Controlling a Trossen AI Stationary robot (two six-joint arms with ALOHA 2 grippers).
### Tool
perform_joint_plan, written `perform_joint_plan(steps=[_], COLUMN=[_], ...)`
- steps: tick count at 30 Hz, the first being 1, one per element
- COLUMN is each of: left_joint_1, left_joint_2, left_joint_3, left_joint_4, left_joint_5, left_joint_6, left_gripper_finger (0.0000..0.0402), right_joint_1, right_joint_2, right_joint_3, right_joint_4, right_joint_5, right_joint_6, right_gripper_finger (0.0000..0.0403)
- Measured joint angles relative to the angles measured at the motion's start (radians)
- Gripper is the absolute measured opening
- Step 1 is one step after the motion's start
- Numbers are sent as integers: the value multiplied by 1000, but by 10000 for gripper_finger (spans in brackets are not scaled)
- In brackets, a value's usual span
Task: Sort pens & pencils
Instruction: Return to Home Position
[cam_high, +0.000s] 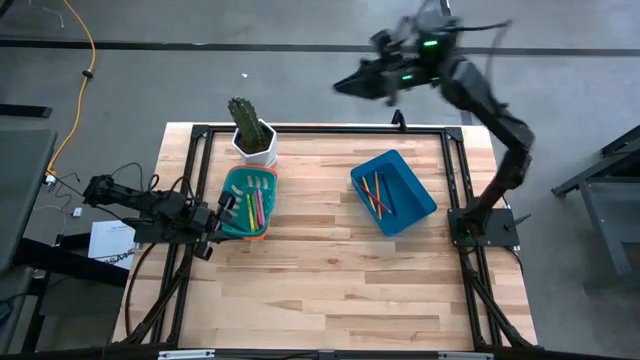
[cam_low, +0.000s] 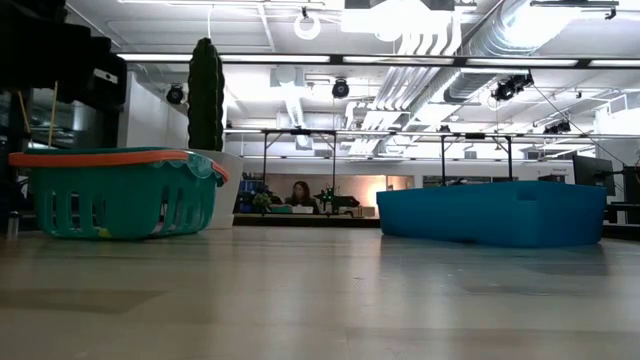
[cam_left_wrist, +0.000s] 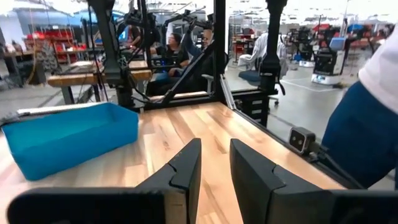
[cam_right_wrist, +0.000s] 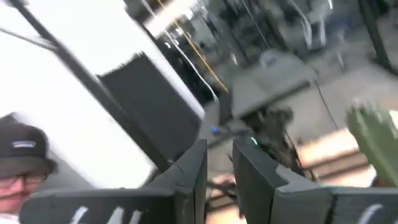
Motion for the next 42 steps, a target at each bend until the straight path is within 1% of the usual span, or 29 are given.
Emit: perform_joint_plan(steps=[1, 3, 7, 8, 11, 14, 17, 21, 25, 29, 34, 37, 42], left_joint_1=[0, 0, 0, 0, 0, 0, 0, 0, 0, 0, 0, 0, 0], left_joint_2=[0, 0, 0, 0, 0, 0, 0, 0, 0, 0, 0, 0, 0], left_joint_3=[0, 0, 0, 0, 0, 0, 0, 0, 0, 0, 0, 0, 0], left_joint_4=[0, 0, 0, 0, 0, 0, 0, 0, 0, 0, 1, 1, 1], left_joint_5=[0, 0, 0, 0, 0, -1, -1, -1, -1, -1, -1, -1, -1], left_joint_6=[-18, -36, -29, -11, 32, 33, 35, 35, 35, 35, 34, 34, 34], left_gripper_finger=[72, 72, 72, 72, 72, 72, 72, 72, 72, 72, 72, 72, 72], right_joint_1=[-4, -12, -6, 4, 53, 120, 200, 321, 458, 526, 618, 675, 747], right_joint_2=[-26, -97, -222, -248, -326, -388, -422, -431, -415, -426, -524, -612, -789], right_joint_3=[0, 1, 3, 2, 2, 2, 3, 2, -34, -153, -356, -530, -863], right_joint_4=[20, 18, 9, 9, 14, 15, 3, -51, -77, -68, 64, 196, 528], right_joint_5=[-16, -14, 30, 35, 95, 157, 205, 275, 379, 450, 533, 574, 653], right_joint_6=[10, -7, -31, -32, -87, -153, -201, -268, -370, -393, -378, -385, -441], right_gripper_finger=[68, 68, 68, 68, 68, 68, 68, 68, 68, 68, 68, 68, 68])
